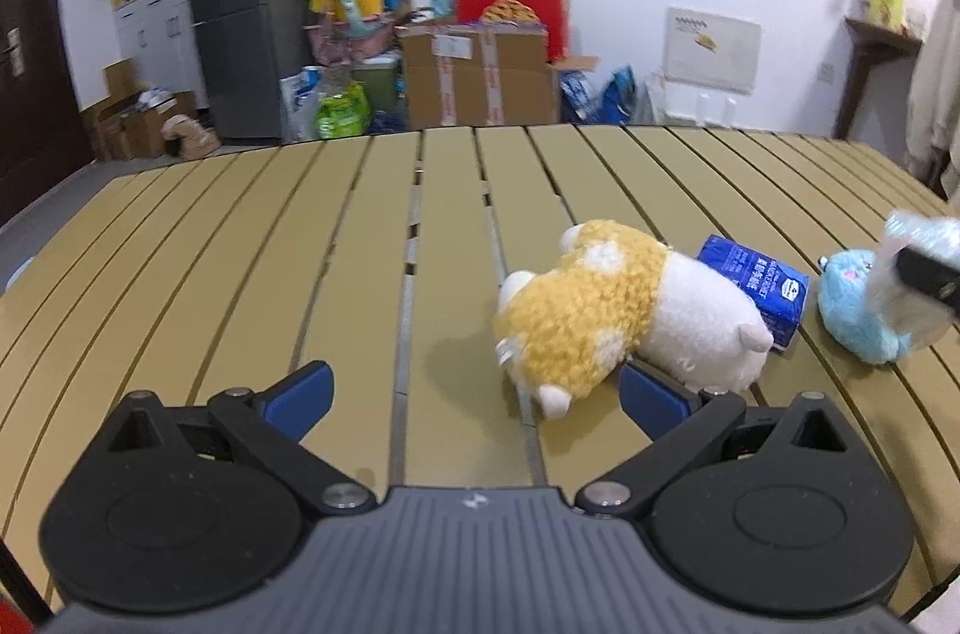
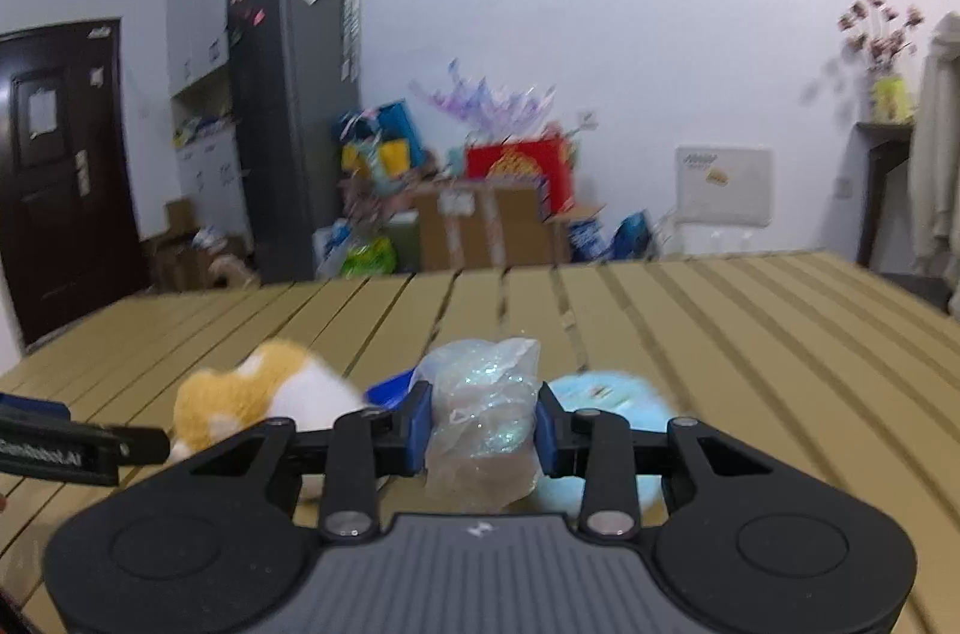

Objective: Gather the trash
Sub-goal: 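Close right gripper on the clear plastic bag, then lower left tool onto the yellow-white plush sheep and close on it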

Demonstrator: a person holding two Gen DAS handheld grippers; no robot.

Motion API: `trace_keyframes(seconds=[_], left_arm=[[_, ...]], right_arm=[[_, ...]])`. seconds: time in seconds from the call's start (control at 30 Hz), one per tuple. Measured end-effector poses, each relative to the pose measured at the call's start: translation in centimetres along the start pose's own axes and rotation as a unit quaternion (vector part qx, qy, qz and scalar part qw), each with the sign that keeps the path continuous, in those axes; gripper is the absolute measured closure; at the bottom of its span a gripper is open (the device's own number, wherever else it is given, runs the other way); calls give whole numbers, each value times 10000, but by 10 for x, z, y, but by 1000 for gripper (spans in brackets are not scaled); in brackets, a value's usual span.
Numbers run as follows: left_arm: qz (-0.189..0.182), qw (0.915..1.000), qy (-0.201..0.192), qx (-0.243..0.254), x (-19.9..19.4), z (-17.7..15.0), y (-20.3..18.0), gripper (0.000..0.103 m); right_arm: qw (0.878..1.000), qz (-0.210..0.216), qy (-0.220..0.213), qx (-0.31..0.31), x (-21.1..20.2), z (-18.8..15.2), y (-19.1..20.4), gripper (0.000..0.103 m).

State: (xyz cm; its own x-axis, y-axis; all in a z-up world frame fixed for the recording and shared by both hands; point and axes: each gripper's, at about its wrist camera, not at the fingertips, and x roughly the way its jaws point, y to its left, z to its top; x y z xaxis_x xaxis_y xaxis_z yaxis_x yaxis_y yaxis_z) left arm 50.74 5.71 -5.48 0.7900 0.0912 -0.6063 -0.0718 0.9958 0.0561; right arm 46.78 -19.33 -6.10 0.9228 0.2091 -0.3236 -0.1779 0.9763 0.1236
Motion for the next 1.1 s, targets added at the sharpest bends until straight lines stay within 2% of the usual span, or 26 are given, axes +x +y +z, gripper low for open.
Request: trace_keyframes(seconds=[0.2,0.33,0.53,0.6,0.67,1.1], left_arm=[[-283,9974,219,630,30,11,-21,0],[-32,9933,61,1156,45,13,-40,0],[-186,9918,-58,1265,57,16,-52,1],[-284,9913,-76,1287,56,15,-54,8],[-412,9904,-28,1320,56,14,-55,44],[-419,9936,-206,1026,36,4,-56,51]], right_arm=[[9990,-248,-51,381,-5,3,-29,70],[9983,-274,-2,505,-1,1,-40,70],[9980,-214,33,602,4,4,-43,69],[9980,-212,43,595,5,3,-44,69],[9980,-215,51,595,6,3,-45,69],[9978,-142,139,634,9,3,-46,69]])
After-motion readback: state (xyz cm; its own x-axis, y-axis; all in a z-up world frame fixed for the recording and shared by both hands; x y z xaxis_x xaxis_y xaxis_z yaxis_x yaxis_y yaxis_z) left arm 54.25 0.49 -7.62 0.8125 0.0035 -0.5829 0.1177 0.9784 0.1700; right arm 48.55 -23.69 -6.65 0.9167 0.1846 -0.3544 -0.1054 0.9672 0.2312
